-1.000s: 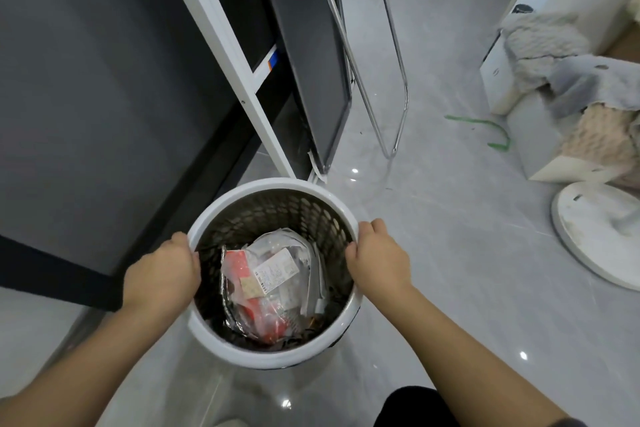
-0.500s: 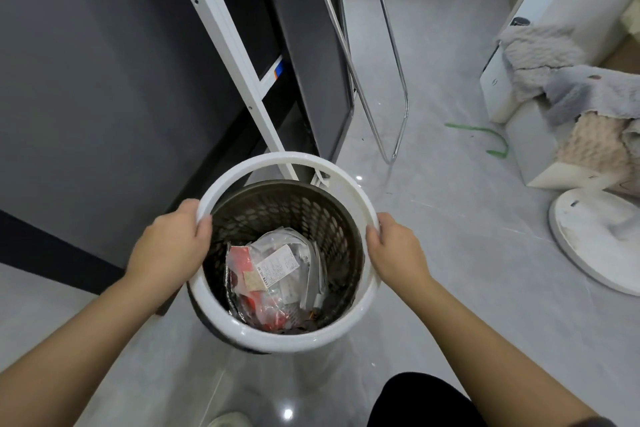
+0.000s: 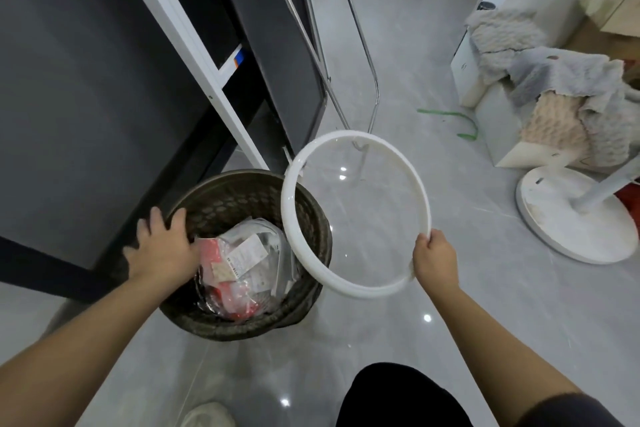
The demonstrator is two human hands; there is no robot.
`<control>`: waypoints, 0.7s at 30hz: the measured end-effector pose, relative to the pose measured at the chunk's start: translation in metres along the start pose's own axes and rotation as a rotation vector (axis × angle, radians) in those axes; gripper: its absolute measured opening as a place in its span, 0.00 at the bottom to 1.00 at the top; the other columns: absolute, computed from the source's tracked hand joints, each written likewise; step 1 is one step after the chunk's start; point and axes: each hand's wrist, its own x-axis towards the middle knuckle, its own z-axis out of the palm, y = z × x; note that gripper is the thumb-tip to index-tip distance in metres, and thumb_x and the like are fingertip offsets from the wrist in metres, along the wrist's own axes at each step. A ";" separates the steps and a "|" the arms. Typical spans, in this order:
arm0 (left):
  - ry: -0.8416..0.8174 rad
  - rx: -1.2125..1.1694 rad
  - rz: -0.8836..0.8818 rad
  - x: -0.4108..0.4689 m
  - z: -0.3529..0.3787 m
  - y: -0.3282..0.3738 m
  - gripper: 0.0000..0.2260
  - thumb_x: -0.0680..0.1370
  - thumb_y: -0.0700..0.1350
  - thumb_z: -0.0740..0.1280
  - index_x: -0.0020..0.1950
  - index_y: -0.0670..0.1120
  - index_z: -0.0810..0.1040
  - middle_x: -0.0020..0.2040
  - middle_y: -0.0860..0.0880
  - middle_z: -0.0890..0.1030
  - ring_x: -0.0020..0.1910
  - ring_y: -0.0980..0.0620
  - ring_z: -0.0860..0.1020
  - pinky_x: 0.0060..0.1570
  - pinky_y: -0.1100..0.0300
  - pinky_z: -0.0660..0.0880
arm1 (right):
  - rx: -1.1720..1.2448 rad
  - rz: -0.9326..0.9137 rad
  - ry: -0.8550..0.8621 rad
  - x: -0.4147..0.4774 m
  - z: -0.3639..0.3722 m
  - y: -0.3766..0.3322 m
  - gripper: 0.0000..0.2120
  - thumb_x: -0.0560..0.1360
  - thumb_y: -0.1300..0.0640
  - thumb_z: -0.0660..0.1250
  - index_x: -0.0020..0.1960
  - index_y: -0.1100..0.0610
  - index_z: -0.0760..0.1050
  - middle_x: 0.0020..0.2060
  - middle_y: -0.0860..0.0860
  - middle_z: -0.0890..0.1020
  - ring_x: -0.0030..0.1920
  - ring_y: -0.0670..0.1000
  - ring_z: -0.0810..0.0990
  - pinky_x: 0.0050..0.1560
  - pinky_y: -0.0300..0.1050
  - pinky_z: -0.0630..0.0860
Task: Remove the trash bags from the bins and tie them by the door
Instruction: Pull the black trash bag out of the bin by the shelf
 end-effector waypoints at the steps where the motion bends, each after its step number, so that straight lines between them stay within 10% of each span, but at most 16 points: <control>1: -0.015 -0.019 -0.010 -0.001 0.003 -0.003 0.30 0.78 0.57 0.58 0.76 0.52 0.51 0.78 0.43 0.47 0.75 0.37 0.52 0.68 0.35 0.61 | 0.003 0.037 0.005 0.001 0.002 0.007 0.13 0.79 0.56 0.53 0.50 0.63 0.71 0.42 0.59 0.77 0.40 0.59 0.76 0.40 0.48 0.71; 13: 0.064 -0.014 0.014 -0.006 0.018 -0.006 0.27 0.79 0.55 0.55 0.76 0.50 0.51 0.78 0.42 0.45 0.72 0.35 0.56 0.60 0.37 0.69 | 0.190 0.606 -0.095 -0.006 0.030 0.089 0.15 0.75 0.58 0.58 0.57 0.66 0.73 0.48 0.62 0.80 0.47 0.62 0.81 0.47 0.55 0.80; 21: 0.121 -0.059 0.022 -0.007 0.021 -0.006 0.28 0.78 0.54 0.59 0.75 0.48 0.54 0.77 0.41 0.49 0.71 0.34 0.59 0.61 0.37 0.67 | 0.236 0.944 -0.210 -0.012 0.052 0.103 0.10 0.78 0.65 0.57 0.58 0.68 0.68 0.36 0.62 0.73 0.29 0.61 0.76 0.11 0.42 0.69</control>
